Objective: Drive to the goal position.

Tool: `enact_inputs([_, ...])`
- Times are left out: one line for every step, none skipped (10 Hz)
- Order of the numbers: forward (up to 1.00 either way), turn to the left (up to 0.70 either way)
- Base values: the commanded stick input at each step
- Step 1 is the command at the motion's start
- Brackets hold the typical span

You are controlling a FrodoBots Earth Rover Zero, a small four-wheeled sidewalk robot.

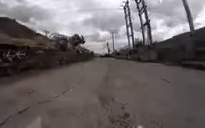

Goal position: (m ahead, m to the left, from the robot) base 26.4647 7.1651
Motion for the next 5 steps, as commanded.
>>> enact_inputs([1.0,0.0])
enact_inputs([1.0,0.0])
enact_inputs([1.0,0.0])
enact_inputs([1.0,0.0])
enact_inputs([1.0,0.0])
